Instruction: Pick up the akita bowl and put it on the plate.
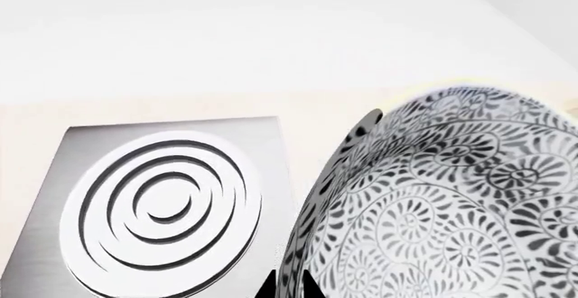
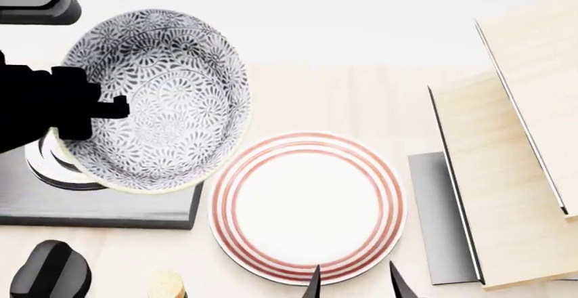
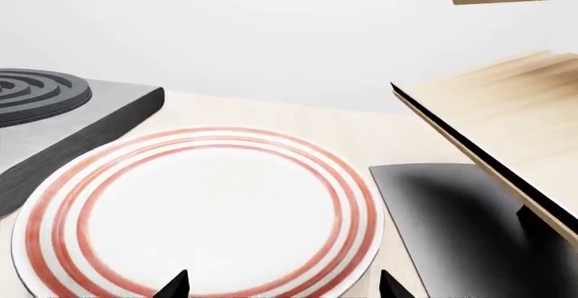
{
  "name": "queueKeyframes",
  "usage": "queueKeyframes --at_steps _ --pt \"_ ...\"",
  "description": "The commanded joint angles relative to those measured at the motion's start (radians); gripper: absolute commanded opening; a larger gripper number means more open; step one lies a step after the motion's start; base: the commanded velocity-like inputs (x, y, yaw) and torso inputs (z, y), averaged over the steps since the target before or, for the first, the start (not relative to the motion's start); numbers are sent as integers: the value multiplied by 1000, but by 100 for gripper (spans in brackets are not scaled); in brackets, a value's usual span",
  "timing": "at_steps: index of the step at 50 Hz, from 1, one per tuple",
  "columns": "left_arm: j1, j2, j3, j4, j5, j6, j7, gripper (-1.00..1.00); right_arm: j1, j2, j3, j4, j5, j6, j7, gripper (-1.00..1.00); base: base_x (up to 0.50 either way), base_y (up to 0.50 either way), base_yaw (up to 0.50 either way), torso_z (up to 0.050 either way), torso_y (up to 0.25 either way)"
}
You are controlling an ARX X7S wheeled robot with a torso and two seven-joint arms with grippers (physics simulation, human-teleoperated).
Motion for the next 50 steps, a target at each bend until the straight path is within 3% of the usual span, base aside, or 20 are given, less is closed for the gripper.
queueKeyframes --at_steps 1,31,36,50 --pt "-7 21 -7 -2 16 28 15 -100 0 0 -4 5 -1 -5 -1 100 0 0 0 0 0" --pt "18 120 8 -93 66 123 81 -100 2 -5 -12 32 5 -18 -8 100 0 0 0 0 -56" --pt "8 166 6 -197 59 142 141 -100 6 -9 -13 40 6 -14 -7 100 0 0 0 0 -41" --pt "12 277 -22 -277 64 249 128 -100 9 -9 -12 58 20 -23 -20 100 0 0 0 0 0"
